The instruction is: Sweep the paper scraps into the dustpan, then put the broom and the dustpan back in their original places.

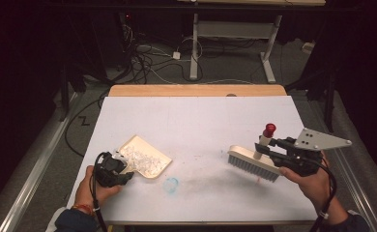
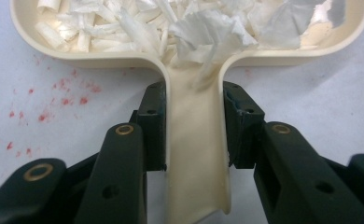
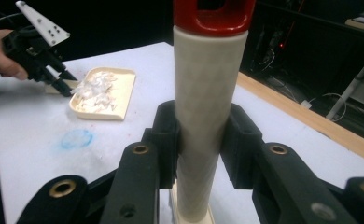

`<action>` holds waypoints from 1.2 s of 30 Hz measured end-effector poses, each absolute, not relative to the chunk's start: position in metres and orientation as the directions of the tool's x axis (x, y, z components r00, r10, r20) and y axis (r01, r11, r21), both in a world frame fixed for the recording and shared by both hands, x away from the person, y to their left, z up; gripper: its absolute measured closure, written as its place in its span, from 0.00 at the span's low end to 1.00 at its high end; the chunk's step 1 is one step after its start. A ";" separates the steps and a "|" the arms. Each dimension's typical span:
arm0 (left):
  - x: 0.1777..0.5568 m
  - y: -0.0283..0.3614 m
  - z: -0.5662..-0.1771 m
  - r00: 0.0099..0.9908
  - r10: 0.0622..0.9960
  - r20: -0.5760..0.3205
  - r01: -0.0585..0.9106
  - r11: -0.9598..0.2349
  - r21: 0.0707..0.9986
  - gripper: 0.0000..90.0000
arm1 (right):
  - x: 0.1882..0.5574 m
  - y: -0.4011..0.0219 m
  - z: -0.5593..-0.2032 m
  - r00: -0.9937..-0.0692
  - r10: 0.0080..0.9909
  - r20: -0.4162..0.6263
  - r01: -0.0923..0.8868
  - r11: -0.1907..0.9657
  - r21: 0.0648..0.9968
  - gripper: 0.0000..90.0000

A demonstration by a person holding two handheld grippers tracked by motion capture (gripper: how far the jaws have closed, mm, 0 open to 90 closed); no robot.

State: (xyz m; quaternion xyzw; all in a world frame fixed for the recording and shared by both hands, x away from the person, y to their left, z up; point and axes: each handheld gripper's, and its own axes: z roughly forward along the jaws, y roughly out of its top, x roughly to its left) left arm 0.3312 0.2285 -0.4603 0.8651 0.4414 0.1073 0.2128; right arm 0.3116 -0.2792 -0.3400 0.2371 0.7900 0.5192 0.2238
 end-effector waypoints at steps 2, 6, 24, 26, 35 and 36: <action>0.334 0.228 -0.461 0.584 0.812 -0.003 0.719 -0.515 0.466 0.70 | 0.308 -0.287 -0.339 -0.792 0.603 -0.093 0.149 0.339 0.929 0.78; 0.339 0.228 -0.462 0.557 0.830 -0.016 0.733 -0.483 0.480 0.70 | 0.303 -0.296 -0.340 -0.809 0.583 -0.067 0.169 0.341 0.925 0.78; 0.350 0.227 -0.465 0.475 0.880 -0.005 0.758 -0.406 0.511 0.69 | 0.318 -0.288 -0.359 -0.841 0.540 -0.040 0.221 0.409 0.885 0.78; 0.349 0.226 -0.465 0.472 0.881 -0.004 0.757 -0.403 0.514 0.69 | 0.321 -0.289 -0.360 -0.849 0.528 -0.023 0.225 0.401 0.888 0.78; 0.328 0.208 -0.462 0.484 0.875 -0.014 0.742 -0.402 0.536 0.62 | 0.335 -0.292 -0.361 -0.826 0.563 -0.020 0.241 0.385 0.891 0.77; 0.325 0.204 -0.462 0.487 0.873 -0.014 0.742 -0.405 0.534 0.60 | 0.337 -0.292 -0.362 -0.824 0.566 -0.024 0.239 0.385 0.891 0.76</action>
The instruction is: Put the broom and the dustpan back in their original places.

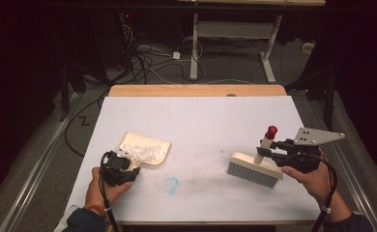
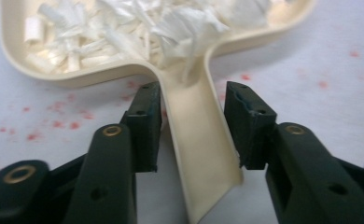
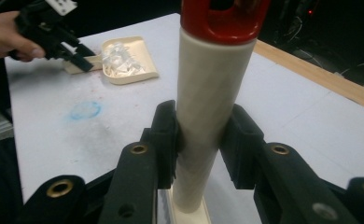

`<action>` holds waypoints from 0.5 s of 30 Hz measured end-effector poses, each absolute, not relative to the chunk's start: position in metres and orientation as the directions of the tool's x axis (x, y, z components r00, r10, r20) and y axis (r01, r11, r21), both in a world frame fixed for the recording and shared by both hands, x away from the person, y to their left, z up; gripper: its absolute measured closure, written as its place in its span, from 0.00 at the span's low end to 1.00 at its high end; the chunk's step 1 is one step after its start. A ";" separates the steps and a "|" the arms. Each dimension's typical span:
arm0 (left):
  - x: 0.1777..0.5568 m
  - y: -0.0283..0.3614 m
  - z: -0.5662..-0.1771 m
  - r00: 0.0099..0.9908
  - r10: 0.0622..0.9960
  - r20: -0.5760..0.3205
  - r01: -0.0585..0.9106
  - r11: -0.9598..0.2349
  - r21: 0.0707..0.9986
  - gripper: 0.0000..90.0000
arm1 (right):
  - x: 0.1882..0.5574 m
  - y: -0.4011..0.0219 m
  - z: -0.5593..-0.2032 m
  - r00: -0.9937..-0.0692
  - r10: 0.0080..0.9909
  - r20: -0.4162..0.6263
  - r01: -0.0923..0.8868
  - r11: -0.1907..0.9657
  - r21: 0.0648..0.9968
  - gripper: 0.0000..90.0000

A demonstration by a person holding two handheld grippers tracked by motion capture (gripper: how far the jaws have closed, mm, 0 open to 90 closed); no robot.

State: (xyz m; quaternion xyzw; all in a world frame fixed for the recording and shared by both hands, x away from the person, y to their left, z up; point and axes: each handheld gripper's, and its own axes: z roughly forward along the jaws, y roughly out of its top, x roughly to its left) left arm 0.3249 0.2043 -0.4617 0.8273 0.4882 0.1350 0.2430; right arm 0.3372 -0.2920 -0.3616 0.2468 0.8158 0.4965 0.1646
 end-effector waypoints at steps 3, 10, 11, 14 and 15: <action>0.318 0.197 -0.461 0.494 0.870 0.000 0.731 -0.415 0.543 0.56 | 0.344 -0.291 -0.363 -0.813 0.581 -0.030 0.239 0.380 0.894 0.75; 0.313 0.193 -0.461 0.497 0.868 0.006 0.715 -0.414 0.564 0.56 | 0.365 -0.289 -0.366 -0.770 0.637 -0.022 0.271 0.358 0.893 0.72; 0.313 0.194 -0.461 0.491 0.871 0.000 0.714 -0.403 0.572 0.58 | 0.368 -0.288 -0.367 -0.768 0.640 -0.020 0.273 0.356 0.894 0.72; 0.315 0.196 -0.462 0.489 0.872 0.007 0.713 -0.405 0.572 0.60 | 0.375 -0.283 -0.368 -0.755 0.656 -0.019 0.286 0.354 0.890 0.71; 0.315 0.196 -0.463 0.483 0.876 0.009 0.716 -0.401 0.572 0.61 | 0.378 -0.282 -0.368 -0.751 0.660 -0.015 0.291 0.351 0.890 0.71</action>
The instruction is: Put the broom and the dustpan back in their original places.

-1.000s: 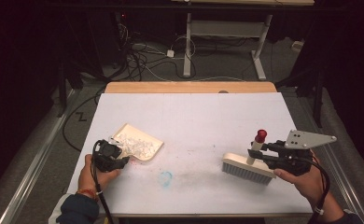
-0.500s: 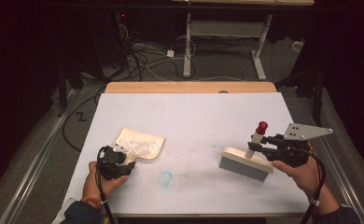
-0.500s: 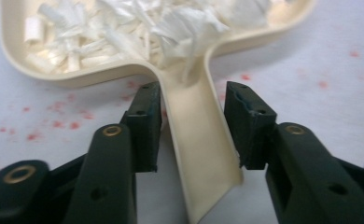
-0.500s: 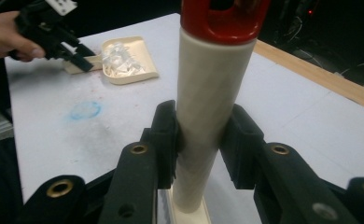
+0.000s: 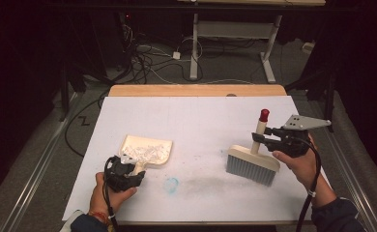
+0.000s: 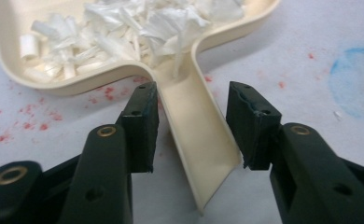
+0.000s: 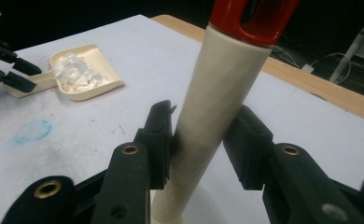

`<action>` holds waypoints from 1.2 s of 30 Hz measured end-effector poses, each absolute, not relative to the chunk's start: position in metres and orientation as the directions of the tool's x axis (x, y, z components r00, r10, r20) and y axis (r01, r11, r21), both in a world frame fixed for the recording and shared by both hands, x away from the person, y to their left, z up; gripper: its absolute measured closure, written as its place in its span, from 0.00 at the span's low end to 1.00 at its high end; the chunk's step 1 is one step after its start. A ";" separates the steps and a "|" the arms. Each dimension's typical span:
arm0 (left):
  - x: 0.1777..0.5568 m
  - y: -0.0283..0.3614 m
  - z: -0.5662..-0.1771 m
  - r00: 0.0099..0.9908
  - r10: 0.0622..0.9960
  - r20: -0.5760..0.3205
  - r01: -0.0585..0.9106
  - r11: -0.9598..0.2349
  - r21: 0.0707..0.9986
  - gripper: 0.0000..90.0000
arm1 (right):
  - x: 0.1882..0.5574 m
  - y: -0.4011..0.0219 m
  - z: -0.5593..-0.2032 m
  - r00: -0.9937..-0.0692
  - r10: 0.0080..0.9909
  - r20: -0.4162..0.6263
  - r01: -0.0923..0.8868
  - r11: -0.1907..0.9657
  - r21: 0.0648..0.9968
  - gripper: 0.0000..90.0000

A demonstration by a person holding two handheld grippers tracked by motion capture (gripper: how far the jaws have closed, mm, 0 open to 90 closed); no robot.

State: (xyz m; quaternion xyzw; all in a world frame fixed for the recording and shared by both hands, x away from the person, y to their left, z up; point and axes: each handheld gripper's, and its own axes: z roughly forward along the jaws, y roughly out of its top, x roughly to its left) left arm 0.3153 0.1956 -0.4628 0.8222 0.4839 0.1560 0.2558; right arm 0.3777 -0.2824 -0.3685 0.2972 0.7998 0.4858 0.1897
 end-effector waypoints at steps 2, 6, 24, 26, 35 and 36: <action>0.316 0.196 -0.465 0.476 0.879 0.005 0.725 -0.396 0.563 0.62 | 0.383 -0.280 -0.370 -0.742 0.670 -0.020 0.293 0.352 0.889 0.70; 0.314 0.193 -0.465 0.487 0.874 -0.007 0.725 -0.399 0.562 0.61 | 0.394 -0.274 -0.373 -0.720 0.694 -0.019 0.314 0.350 0.882 0.70; 0.290 0.185 -0.460 0.620 0.780 0.084 0.583 -0.530 0.616 0.38 | 0.434 -0.260 -0.392 -0.634 0.773 -0.006 0.399 0.335 0.854 0.66; 0.286 0.188 -0.461 0.644 0.752 0.143 0.512 -0.562 0.650 0.35 | 0.439 -0.259 -0.395 -0.624 0.781 -0.006 0.408 0.332 0.850 0.66; 0.277 0.197 -0.463 0.652 0.717 0.247 0.347 -0.572 0.744 0.21 | 0.454 -0.252 -0.406 -0.583 0.811 -0.041 0.434 0.353 0.829 0.64; 0.276 0.198 -0.464 0.653 0.715 0.252 0.343 -0.575 0.743 0.21 | 0.455 -0.250 -0.407 -0.579 0.814 -0.051 0.436 0.361 0.824 0.63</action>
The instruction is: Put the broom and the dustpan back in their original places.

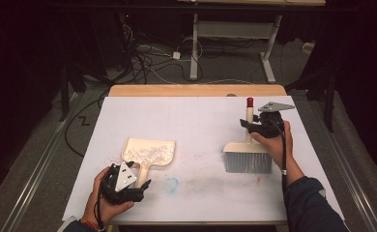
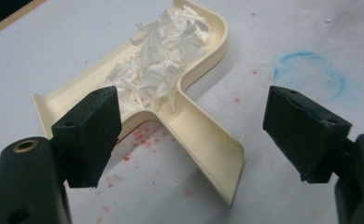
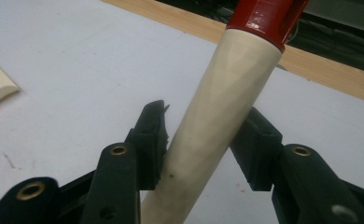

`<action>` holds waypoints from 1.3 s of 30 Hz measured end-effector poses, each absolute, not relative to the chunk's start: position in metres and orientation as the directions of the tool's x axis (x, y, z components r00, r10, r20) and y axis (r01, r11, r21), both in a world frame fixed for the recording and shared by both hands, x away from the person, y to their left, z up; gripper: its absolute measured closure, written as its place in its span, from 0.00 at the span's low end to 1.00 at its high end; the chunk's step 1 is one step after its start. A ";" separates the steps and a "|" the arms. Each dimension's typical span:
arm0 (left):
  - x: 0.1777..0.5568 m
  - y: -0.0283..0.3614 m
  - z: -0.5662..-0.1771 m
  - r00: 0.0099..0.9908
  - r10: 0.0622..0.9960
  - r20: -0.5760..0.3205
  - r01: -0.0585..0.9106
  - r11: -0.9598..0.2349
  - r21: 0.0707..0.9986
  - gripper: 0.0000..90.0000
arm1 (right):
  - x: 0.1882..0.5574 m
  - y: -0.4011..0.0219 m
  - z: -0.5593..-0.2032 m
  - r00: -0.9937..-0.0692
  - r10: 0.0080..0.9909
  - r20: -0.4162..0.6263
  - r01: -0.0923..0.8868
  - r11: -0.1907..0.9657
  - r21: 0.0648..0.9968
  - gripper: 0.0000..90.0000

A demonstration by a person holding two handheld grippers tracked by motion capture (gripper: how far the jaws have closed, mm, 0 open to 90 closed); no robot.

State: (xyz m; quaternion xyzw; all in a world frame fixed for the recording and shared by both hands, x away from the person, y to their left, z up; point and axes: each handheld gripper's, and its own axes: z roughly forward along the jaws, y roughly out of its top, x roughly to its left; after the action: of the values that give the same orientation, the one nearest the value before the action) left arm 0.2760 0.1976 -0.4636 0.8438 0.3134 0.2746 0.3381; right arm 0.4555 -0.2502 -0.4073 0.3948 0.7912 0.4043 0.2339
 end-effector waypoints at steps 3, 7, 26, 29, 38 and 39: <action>0.274 0.198 -0.466 0.647 0.717 0.260 0.347 -0.580 0.737 0.21 | 0.459 -0.247 -0.410 -0.562 0.825 -0.069 0.443 0.370 0.816 0.62; 0.274 0.197 -0.468 0.654 0.713 0.255 0.347 -0.581 0.736 0.21 | 0.462 -0.246 -0.413 -0.545 0.835 -0.079 0.449 0.371 0.813 0.61; 0.273 0.195 -0.469 0.645 0.723 0.249 0.342 -0.564 0.752 0.21 | 0.449 -0.249 -0.398 -0.516 0.849 -0.113 0.335 0.321 0.886 0.44; 0.273 0.197 -0.469 0.641 0.730 0.238 0.347 -0.552 0.758 0.21 | 0.444 -0.250 -0.392 -0.542 0.834 -0.103 0.310 0.312 0.898 0.41; 0.272 0.194 -0.470 0.638 0.726 0.256 0.350 -0.570 0.744 0.21 | 0.429 -0.249 -0.382 -0.516 0.849 -0.112 0.256 0.278 0.926 0.26; 0.273 0.194 -0.470 0.641 0.724 0.255 0.349 -0.571 0.743 0.21 | 0.428 -0.249 -0.382 -0.513 0.851 -0.113 0.255 0.277 0.926 0.25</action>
State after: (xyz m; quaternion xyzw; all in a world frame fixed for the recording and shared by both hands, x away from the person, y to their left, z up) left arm 0.2726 0.1945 -0.4701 0.8411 0.3190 0.2792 0.3359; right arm 0.4283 -0.2489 -0.3816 0.3770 0.7331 0.4683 0.3180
